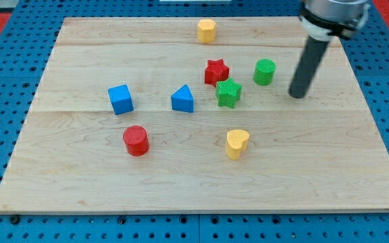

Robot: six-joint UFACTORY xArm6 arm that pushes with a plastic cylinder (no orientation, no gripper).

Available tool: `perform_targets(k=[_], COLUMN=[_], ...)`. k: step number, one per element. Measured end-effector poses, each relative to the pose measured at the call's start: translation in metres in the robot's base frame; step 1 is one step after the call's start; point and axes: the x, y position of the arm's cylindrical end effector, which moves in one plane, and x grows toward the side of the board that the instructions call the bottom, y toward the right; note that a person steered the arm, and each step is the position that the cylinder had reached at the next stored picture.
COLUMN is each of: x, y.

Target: Push green circle above the red star

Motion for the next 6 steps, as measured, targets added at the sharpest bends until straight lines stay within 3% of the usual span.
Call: perform_targets(k=[1,2,3,6], x=[-0.043,-0.058,-0.039,-0.041], y=[-0.046,-0.041,-0.016,-0.016])
